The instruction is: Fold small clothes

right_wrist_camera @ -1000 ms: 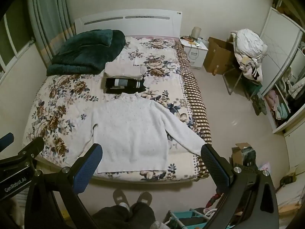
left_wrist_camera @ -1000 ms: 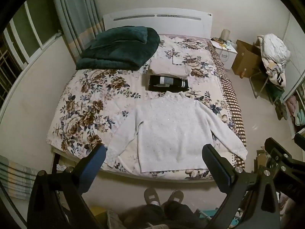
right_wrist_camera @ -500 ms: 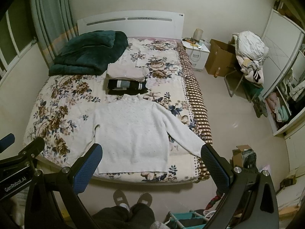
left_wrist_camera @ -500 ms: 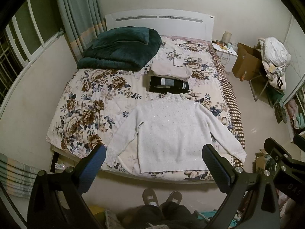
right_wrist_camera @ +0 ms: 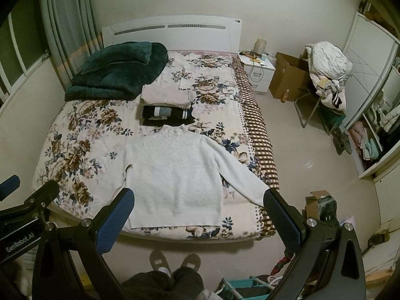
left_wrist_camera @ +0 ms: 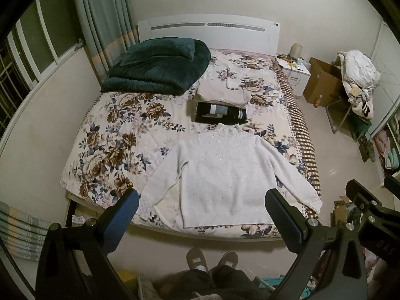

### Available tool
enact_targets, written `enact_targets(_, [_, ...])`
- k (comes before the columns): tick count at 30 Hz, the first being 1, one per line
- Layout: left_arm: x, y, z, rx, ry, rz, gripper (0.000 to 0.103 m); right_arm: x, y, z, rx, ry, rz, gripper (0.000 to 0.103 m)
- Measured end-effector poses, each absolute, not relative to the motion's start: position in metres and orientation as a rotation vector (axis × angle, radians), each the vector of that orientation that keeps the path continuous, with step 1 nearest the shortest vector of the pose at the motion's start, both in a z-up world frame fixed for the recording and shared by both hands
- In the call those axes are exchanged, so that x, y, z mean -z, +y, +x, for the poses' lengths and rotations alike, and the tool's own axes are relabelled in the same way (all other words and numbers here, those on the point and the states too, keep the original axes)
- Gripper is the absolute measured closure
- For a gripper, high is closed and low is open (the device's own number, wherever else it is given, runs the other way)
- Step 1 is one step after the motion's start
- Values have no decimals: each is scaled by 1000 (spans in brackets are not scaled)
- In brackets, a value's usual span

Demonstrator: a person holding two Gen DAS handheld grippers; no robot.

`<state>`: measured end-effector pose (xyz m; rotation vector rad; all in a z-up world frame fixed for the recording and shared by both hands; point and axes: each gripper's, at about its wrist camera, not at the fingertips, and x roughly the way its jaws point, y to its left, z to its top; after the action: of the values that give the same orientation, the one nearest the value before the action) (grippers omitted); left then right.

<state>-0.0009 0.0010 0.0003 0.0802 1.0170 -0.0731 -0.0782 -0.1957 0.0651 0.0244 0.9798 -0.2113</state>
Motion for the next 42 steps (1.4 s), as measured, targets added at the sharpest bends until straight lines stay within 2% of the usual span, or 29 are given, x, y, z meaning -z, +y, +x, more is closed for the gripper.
enact_targets(42, [-11, -6, 6, 81, 1010, 65, 0, -86, -184, -74, 207, 965, 28, 0])
